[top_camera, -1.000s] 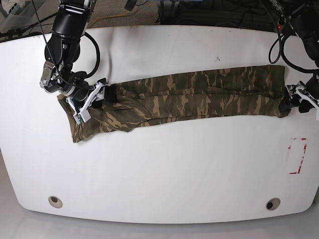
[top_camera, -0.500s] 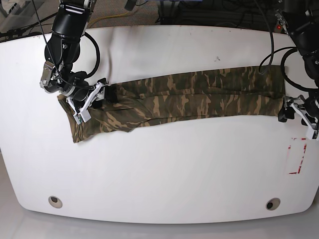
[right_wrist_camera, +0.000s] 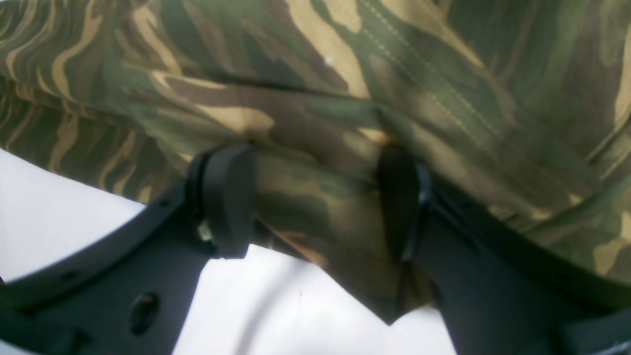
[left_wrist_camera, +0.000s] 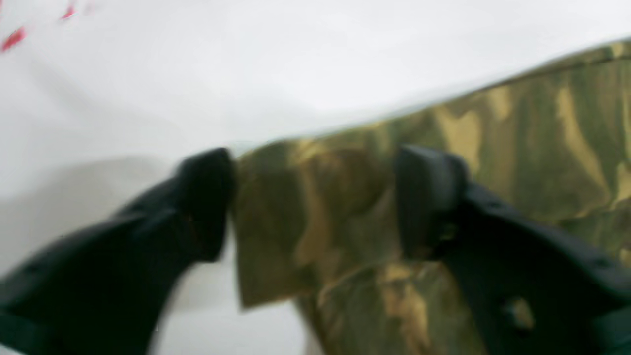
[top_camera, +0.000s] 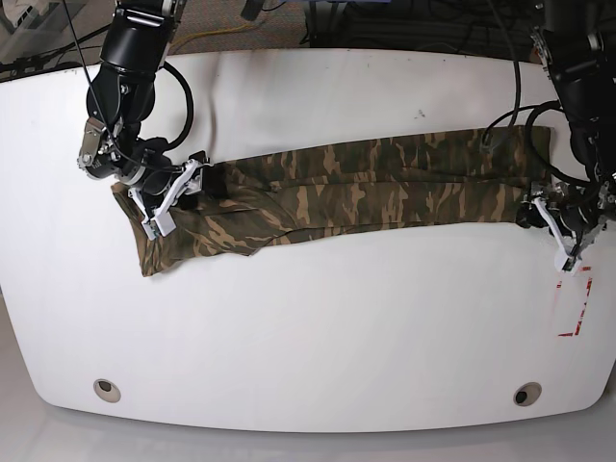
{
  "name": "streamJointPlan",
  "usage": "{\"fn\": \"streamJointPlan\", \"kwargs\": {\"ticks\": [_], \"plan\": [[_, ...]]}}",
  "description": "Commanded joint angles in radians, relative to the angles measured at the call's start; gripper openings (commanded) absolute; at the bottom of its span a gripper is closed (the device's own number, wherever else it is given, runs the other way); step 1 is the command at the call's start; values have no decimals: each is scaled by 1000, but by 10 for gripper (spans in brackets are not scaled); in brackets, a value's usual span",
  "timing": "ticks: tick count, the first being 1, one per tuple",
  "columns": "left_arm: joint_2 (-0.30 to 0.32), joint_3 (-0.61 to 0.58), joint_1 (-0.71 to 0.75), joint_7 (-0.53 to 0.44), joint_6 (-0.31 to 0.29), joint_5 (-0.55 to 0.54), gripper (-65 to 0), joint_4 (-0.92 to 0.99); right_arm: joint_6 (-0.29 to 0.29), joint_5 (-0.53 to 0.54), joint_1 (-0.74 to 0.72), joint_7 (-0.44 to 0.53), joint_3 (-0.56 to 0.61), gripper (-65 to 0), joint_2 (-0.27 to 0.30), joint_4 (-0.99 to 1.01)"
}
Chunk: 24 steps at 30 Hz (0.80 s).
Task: Fold the T-shirt properly
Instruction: 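Grasp the strip's other end with the left gripper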
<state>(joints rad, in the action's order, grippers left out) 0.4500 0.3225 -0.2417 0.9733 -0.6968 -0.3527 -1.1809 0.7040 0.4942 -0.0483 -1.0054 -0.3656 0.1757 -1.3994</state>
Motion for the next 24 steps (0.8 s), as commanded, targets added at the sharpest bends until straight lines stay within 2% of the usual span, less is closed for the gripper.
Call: {"fn": "streamJointPlan", "kwargs": {"ticks": [1, 3, 6, 9, 11, 12, 15, 18, 20, 24], "plan": [[22, -7, -20, -15, -1, -12, -343, -14, -6, -29, -3, -34, -6, -279, -6, -4], [22, -9, -20, -14, -1, -12, -458, -14, -6, -29, -2, -34, -6, -279, -9, -4], [22, -9, -17, -14, -1, -12, -569, -14, -6, -30, -2, -34, -6, -279, -12, -4], [26, -10, -17, -12, -1, -12, -611, -14, -6, -29, 3, -34, -6, -279, -12, -4], [28, -10, -17, -11, -1, -12, -603, -15, -6, -27, 8, -34, -6, -279, -12, -4], [30, -10, -17, -11, -1, -12, -589, -15, -6, -27, 8, -34, -6, -279, -12, -4], [49, -10, -17, -11, -1, -12, -479, -15, -6, -27, 11, -34, -6, -279, -14, -4], [57, -7, -17, -12, -1, -12, -225, -15, -6, -27, 11, -34, -6, -279, -14, -4], [57, 11, -17, -15, -1, -12, -124, -15, -6, -27, 12, -34, -6, -279, -14, -4], [57, 51, -21, -17, -1, -10, -131, 3, -6, -27, 12, -34, -6, -279, -14, -4]]}}
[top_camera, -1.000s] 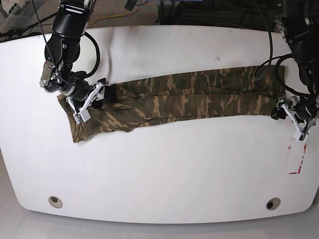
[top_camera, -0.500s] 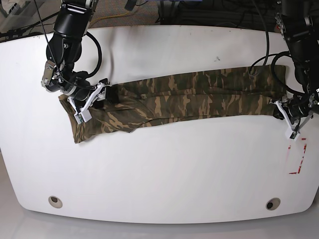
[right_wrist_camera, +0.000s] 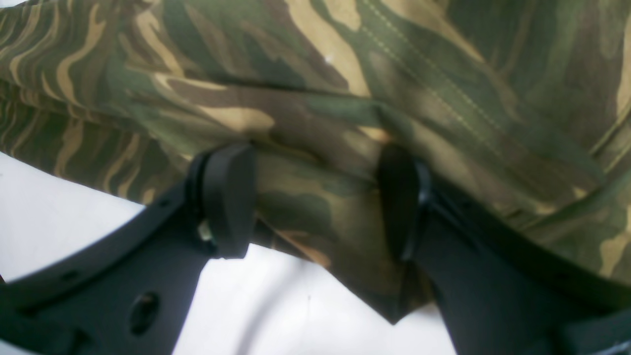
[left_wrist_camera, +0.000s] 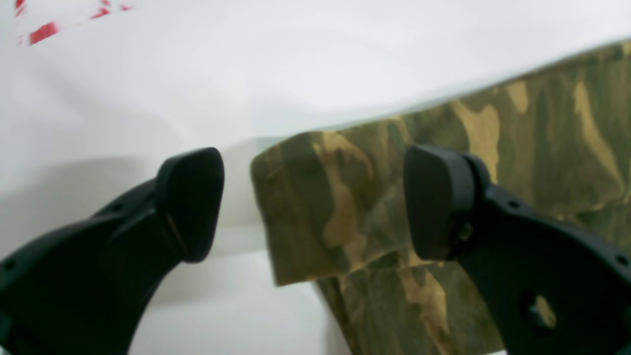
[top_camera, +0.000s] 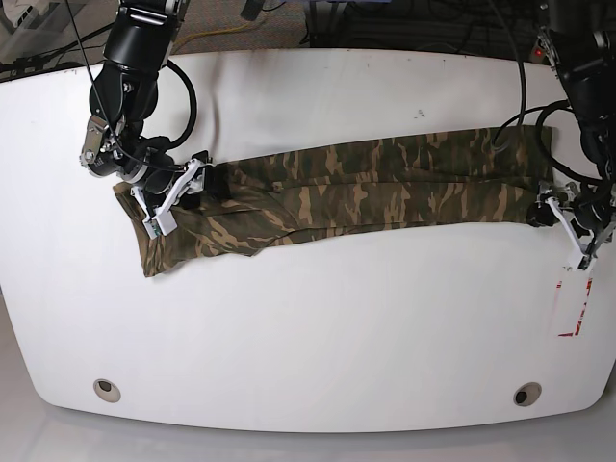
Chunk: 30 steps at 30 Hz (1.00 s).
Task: Fold the T-shirt properly
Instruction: 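Grasp the strip's other end with the left gripper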
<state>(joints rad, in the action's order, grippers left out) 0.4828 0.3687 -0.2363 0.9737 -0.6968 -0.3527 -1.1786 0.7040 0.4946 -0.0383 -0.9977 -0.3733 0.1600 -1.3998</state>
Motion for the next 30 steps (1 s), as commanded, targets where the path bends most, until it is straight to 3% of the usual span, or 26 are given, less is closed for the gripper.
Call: {"fn": "streamJointPlan", "kwargs": {"ticks": [1, 8, 16, 25, 30], "plan": [[24, -3, -30, -17, -1, -10, -131, 22, -6, -27, 2, -42, 1, -279, 2, -3], [27, -66, -70, -68, -1, -10, -132, 145, -6, -27, 2, -42, 0, -279, -13, -3], [26, -66, -71, -68, -1, -12, -133, 144, -6, -27, 2, -42, 0, -279, -18, -3], [26, -67, -64, -68, -1, -12, -378, 78, -6, -29, 2, -42, 0, -279, -18, -3], [30, -67, -41, -66, -1, -12, -396, 42, -6, -29, 2, -42, 0, -279, -18, -3]]}}
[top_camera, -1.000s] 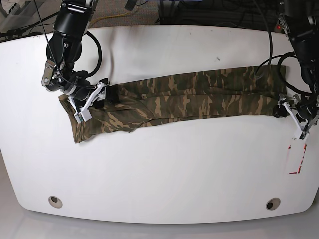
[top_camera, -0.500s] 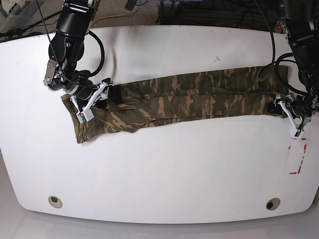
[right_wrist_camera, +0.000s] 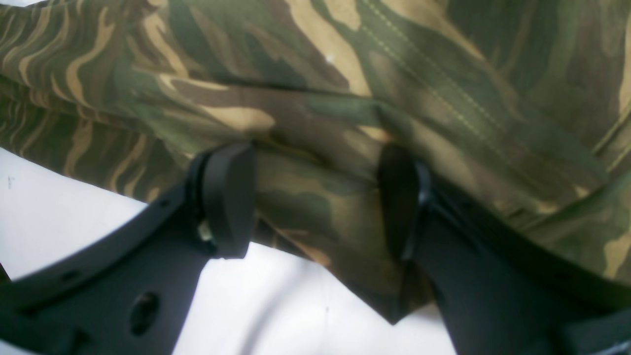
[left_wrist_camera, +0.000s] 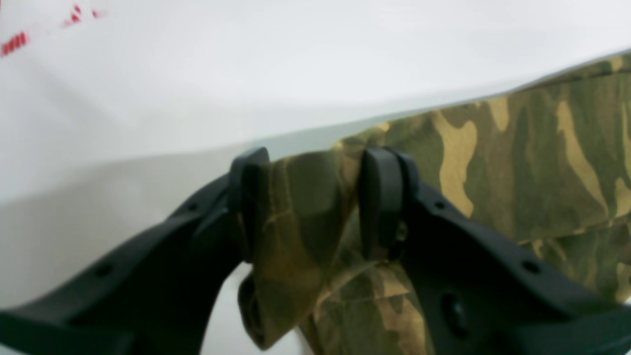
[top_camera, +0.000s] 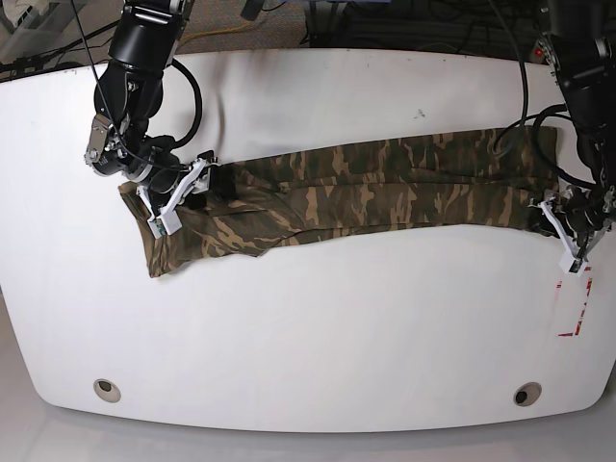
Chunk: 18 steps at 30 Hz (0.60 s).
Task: Fold the T-shirt properly
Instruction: 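Grasp the strip's other end with the left gripper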
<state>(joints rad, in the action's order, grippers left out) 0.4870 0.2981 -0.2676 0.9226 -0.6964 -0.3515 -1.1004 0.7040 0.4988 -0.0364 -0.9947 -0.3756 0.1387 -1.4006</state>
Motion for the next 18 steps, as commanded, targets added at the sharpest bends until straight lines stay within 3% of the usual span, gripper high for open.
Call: {"fn": "streamJointPlan", "kwargs": {"ticks": [1, 8, 13, 18], "plan": [[26, 3, 4, -15, -2, -13, -396, -53, -6, -33, 0, -45, 2, -279, 3, -3], [26, 0, 58, -13, -2, -13, -382, -97, -6, -33, 0, -45, 2, -279, 3, -3], [26, -37, 83, -13, -2, -13, -215, -134, -6, -33, 0, -45, 2, -279, 3, -3], [26, -37, 147, -13, -2, -13, -201, -246, -6, -33, 0, -45, 2, -279, 3, 0]]}}
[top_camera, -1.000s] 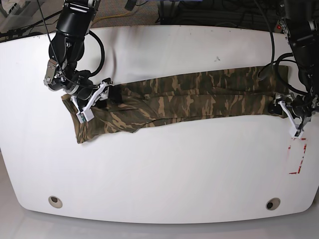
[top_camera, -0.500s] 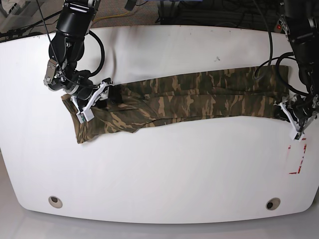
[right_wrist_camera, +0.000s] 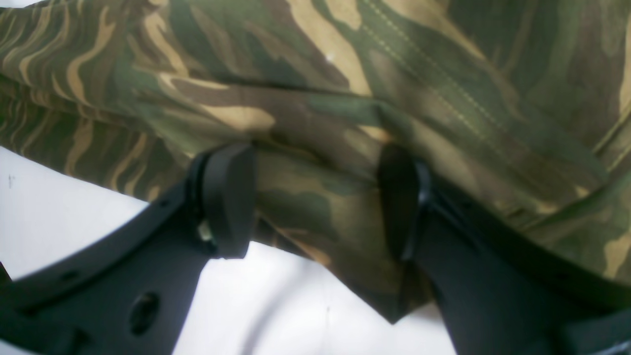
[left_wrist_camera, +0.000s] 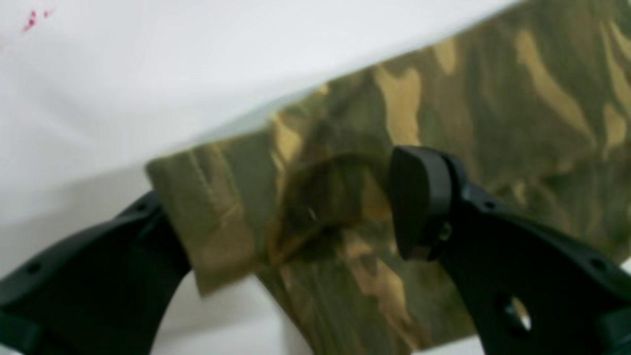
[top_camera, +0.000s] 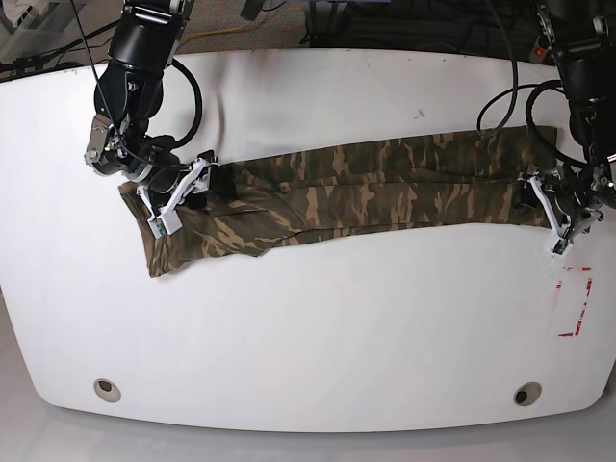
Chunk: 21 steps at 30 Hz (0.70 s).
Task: Fold the T-shirt properly
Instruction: 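Grasp the strip's other end with the left gripper, then pull the strip end with the left gripper away from the right gripper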
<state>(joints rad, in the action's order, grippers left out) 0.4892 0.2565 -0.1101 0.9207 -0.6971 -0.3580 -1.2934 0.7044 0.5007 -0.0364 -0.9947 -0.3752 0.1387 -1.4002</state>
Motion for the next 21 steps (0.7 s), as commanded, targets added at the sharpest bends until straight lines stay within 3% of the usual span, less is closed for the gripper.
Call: {"fn": "streamJointPlan", "kwargs": {"ticks": [1, 11, 21], "plan": [[24, 4, 0, -12, -1, -6, -201, -71, -6, -33, 0, -45, 2, -279, 3, 9], [27, 7, 97, -12, -1, -6, -203, -194, -6, -33, -6, -45, 2, -279, 3, 75], [49, 7, 140, -12, -1, -6, -203, -200, -6, -33, -9, -45, 2, -279, 3, 75]]}}
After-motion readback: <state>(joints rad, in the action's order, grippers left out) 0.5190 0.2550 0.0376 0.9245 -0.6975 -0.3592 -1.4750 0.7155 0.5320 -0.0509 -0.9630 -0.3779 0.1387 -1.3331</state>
